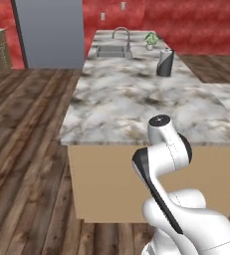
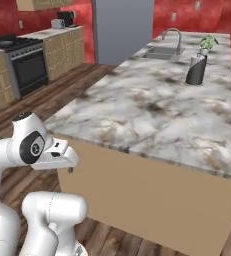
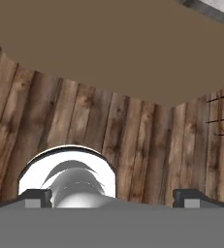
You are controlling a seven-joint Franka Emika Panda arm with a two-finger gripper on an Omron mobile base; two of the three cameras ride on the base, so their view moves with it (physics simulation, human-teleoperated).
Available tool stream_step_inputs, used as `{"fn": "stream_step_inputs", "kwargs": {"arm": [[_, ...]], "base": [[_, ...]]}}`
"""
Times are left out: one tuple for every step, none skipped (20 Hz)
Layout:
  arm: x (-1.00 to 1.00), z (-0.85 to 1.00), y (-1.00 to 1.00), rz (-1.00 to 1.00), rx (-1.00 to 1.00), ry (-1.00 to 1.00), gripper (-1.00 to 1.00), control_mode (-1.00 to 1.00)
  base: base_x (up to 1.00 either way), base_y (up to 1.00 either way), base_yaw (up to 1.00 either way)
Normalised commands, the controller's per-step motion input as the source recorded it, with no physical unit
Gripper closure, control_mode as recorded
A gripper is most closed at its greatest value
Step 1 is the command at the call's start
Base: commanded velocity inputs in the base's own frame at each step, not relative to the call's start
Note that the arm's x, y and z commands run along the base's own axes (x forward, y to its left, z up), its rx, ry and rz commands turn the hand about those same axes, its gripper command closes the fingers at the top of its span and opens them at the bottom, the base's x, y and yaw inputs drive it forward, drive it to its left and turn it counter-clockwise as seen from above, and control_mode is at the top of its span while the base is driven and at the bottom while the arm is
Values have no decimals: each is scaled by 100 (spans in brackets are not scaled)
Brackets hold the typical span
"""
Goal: Place the cold items (tangerine and orange) from the fridge in one tupperware on the dining counter. Place the warm items (kebab skewer and hot dog) in the stove area in another tupperware.
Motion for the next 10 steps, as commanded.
{"fn": "stream_step_inputs", "kwargs": {"arm": [[0,0,0,0,0,0,-100,100],[0,0,0,0,0,0,-100,100],[0,0,0,0,0,0,-100,100],[0,0,0,0,0,0,-100,100],[0,0,0,0,0,0,-100,100],[0,0,0,0,0,0,-100,100],[0,0,0,0,0,0,-100,100],[0,0,0,0,0,0,-100,100],[0,0,0,0,0,0,-100,100],[0,0,0,0,0,0,-100,100]], "base": [[11,100,-29],[10,100,-29],[8,100,-30],[1,100,-30],[1,100,-30],[0,100,-30],[0,100,-30],[0,100,-31],[0,100,-31],[0,100,-31]]}}
